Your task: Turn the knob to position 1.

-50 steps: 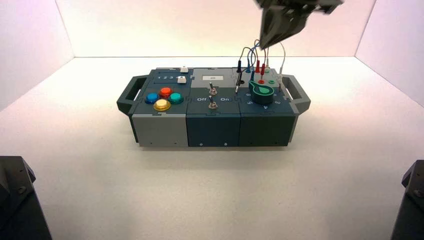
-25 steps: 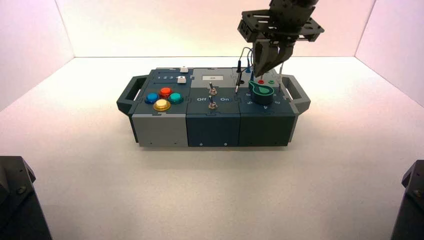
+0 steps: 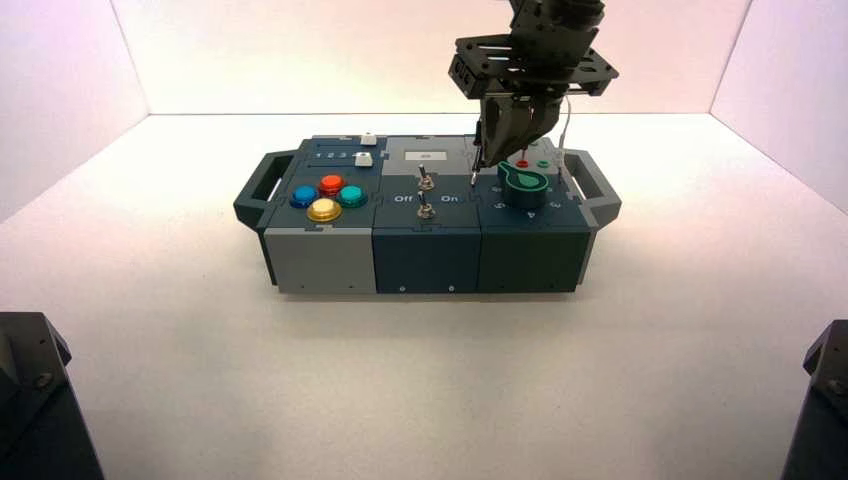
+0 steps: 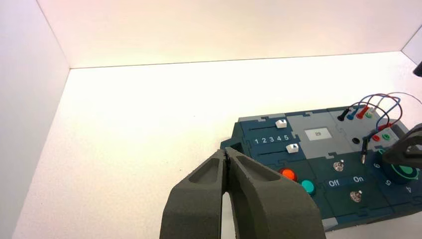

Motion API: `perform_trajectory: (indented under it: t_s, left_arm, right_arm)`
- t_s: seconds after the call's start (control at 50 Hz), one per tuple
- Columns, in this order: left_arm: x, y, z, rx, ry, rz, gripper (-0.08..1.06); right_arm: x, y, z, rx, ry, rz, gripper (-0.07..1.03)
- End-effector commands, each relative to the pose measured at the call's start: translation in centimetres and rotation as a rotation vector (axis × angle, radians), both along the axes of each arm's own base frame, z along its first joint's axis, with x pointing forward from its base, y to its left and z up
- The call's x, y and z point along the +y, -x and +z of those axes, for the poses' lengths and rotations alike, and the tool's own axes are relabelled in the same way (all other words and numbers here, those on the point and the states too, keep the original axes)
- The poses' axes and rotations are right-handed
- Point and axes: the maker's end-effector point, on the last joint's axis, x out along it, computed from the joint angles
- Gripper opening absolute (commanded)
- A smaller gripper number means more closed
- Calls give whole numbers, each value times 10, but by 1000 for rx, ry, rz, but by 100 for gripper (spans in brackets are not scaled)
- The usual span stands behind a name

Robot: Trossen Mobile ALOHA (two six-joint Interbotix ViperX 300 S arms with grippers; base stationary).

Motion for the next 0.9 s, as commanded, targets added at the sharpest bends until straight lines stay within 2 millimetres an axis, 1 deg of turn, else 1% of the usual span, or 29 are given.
perform_trajectory:
  t_s: [0.02,0.7,0.9]
  left_arm:
    - [1,-2,8,-18,4,8,-3]
    - [1,-2,9,-23,5,5,-3]
    - [1,-2,10,-27,4,7,-3]
  right_arm:
    - [8,-10,11,-39,-27,2,-2]
    - [9,-18,-5,-27,-16,-17,-2]
    - [6,-25,-7,-29,-16,-31,-2]
